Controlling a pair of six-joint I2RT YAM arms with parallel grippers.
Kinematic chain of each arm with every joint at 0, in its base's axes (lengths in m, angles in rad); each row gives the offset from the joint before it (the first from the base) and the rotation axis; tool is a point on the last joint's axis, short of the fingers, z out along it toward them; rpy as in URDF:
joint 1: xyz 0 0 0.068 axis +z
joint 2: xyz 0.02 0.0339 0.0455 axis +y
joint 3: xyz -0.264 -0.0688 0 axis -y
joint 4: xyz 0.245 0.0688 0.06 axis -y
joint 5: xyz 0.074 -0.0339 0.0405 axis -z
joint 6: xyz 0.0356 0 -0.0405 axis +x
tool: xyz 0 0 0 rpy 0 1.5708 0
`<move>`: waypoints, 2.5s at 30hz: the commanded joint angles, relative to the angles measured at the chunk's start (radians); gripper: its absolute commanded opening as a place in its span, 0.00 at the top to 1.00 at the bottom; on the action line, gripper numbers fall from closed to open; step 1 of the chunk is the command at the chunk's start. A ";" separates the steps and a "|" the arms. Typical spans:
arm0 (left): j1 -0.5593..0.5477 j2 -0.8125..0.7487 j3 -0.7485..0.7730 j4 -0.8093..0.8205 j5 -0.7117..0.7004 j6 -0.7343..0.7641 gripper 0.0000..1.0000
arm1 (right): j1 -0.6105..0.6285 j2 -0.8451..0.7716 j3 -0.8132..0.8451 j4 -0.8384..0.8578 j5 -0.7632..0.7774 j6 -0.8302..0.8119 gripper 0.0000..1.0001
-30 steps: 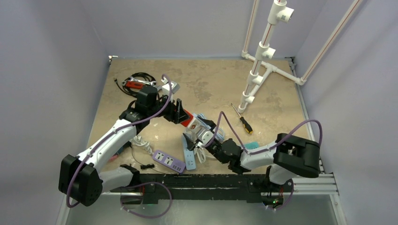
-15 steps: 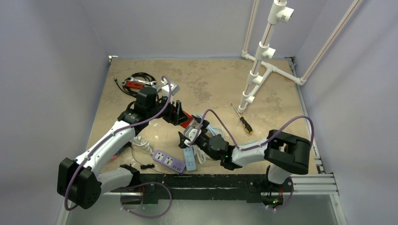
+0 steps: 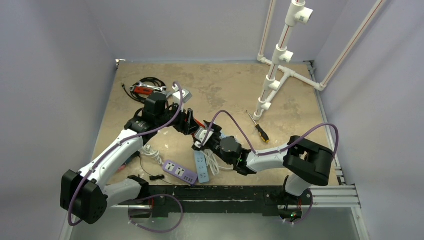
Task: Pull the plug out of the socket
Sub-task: Remove the plug from the socket.
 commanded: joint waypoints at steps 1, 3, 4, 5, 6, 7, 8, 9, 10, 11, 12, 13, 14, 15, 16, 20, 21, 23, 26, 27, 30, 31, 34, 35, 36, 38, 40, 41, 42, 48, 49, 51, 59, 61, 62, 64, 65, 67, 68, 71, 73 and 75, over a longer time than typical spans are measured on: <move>-0.011 -0.040 0.063 0.020 0.123 0.004 1.00 | -0.009 0.000 0.036 -0.005 -0.041 0.023 0.37; -0.011 -0.043 0.066 0.022 0.127 0.005 1.00 | -0.009 0.007 0.040 -0.035 -0.040 0.033 0.58; -0.011 -0.045 0.069 0.021 0.120 0.004 1.00 | -0.009 0.010 0.042 -0.054 -0.038 0.037 0.67; -0.010 -0.044 0.073 0.015 0.108 0.007 1.00 | -0.009 0.010 0.042 -0.072 -0.037 0.042 0.78; -0.009 -0.042 0.080 0.008 0.093 0.009 1.00 | -0.009 0.007 0.041 -0.094 -0.028 0.043 0.89; -0.006 -0.036 0.093 -0.004 0.077 0.015 1.00 | -0.008 0.001 0.038 -0.110 -0.010 0.036 0.99; -0.001 -0.027 0.106 -0.013 0.066 0.015 1.00 | -0.007 -0.003 0.036 -0.118 -0.009 0.029 1.00; 0.010 -0.017 0.123 -0.019 0.065 0.011 1.00 | -0.005 -0.007 0.030 -0.139 -0.012 0.031 1.00; 0.021 -0.003 0.150 -0.025 0.068 0.005 1.00 | -0.005 -0.010 0.023 -0.149 -0.014 0.040 1.00; 0.032 0.016 0.171 -0.030 0.071 -0.002 1.00 | -0.005 -0.014 0.016 -0.161 -0.014 0.047 1.00; 0.043 0.031 0.196 -0.039 0.071 -0.007 1.00 | -0.002 -0.015 0.011 -0.179 -0.013 0.054 1.00; 0.051 0.045 0.218 -0.048 0.069 -0.009 1.00 | 0.001 -0.018 0.008 -0.194 -0.009 0.063 1.00; 0.059 0.058 0.244 -0.060 0.064 -0.009 1.00 | 0.003 -0.018 0.004 -0.204 -0.006 0.073 1.00; 0.066 0.068 0.269 -0.072 0.062 -0.010 1.00 | 0.005 -0.016 0.002 -0.210 0.001 0.081 1.00; 0.073 0.078 0.292 -0.079 0.061 -0.012 1.00 | 0.007 -0.015 0.002 -0.217 0.010 0.090 1.00; 0.095 0.082 0.336 -0.069 0.041 -0.023 1.00 | 0.007 -0.029 0.012 -0.252 0.024 0.127 1.00; 0.104 0.078 0.337 -0.059 0.039 -0.030 1.00 | 0.007 -0.040 0.009 -0.251 0.019 0.131 1.00; 0.124 0.074 0.336 -0.036 0.045 -0.039 1.00 | 0.007 -0.055 0.002 -0.247 0.006 0.142 1.00; 0.128 0.033 0.272 0.051 0.046 -0.026 1.00 | 0.006 -0.056 0.015 -0.264 0.020 0.169 1.00; 0.124 0.017 0.246 0.072 0.029 -0.021 1.00 | 0.005 -0.049 0.028 -0.277 0.022 0.178 1.00; 0.080 -0.021 0.188 0.062 -0.042 0.031 1.00 | 0.002 -0.015 0.069 -0.312 0.038 0.204 1.00; 0.070 -0.036 0.168 0.062 -0.042 0.045 1.00 | -0.002 -0.004 0.083 -0.327 0.043 0.209 1.00; 0.063 -0.097 0.106 0.096 -0.047 0.050 1.00 | -0.009 0.015 0.107 -0.359 0.055 0.238 1.00; 0.064 -0.111 0.101 0.090 -0.062 0.050 1.00 | -0.010 0.012 0.105 -0.362 0.053 0.237 1.00; 0.066 -0.114 0.105 0.075 -0.085 0.050 1.00 | -0.010 0.006 0.097 -0.360 0.046 0.233 1.00; 0.083 -0.087 0.142 0.038 -0.108 0.043 1.00 | -0.008 -0.010 0.075 -0.336 0.052 0.213 1.00; 0.128 -0.032 0.181 0.015 -0.087 0.021 1.00 | -0.002 -0.024 0.062 -0.328 0.035 0.197 1.00; 0.162 0.005 0.196 0.017 -0.060 0.008 1.00 | 0.006 -0.032 0.053 -0.313 0.043 0.191 1.00; 0.195 0.031 0.207 0.024 -0.039 -0.005 1.00 | 0.015 -0.041 0.045 -0.304 0.051 0.183 1.00; 0.340 0.115 0.251 0.041 0.038 -0.046 1.00 | 0.049 -0.102 -0.017 -0.239 0.062 0.168 1.00; 0.340 0.118 0.254 0.031 0.037 -0.036 1.00 | 0.049 -0.096 -0.012 -0.244 0.065 0.169 1.00; 0.340 0.108 0.235 0.048 0.042 -0.026 1.00 | 0.049 -0.070 0.012 -0.266 0.080 0.190 1.00; 0.250 0.006 0.170 0.050 -0.025 0.032 1.00 | 0.041 -0.055 0.046 -0.278 0.110 0.218 1.00; 0.252 0.002 0.167 0.034 -0.073 0.039 1.00 | 0.040 -0.070 0.043 -0.269 0.108 0.217 1.00; 0.254 0.003 0.168 0.027 -0.095 0.040 1.00 | 0.040 -0.076 0.040 -0.264 0.109 0.218 1.00; 0.259 0.007 0.163 0.010 -0.160 0.040 1.00 | 0.041 -0.092 0.025 -0.249 0.114 0.224 1.00; 0.268 0.007 0.155 0.005 -0.196 0.039 1.00 | 0.040 -0.101 0.017 -0.230 0.119 0.227 1.00; 0.309 0.009 0.130 -0.002 -0.272 0.028 1.00 | 0.041 -0.118 0.003 -0.213 0.134 0.235 1.00; 0.327 0.016 0.119 -0.016 -0.313 0.026 1.00 | 0.041 -0.126 -0.003 -0.202 0.142 0.238 1.00; 0.446 0.039 0.097 -0.045 -0.376 0.010 1.00 | 0.040 -0.144 -0.015 -0.181 0.143 0.254 1.00; 0.523 0.052 0.081 -0.029 -0.355 -0.010 1.00 | 0.040 -0.156 -0.019 -0.178 0.134 0.269 1.00; 0.583 0.075 0.074 -0.024 -0.353 -0.019 1.00 | 0.040 -0.169 -0.028 -0.167 0.133 0.278 1.00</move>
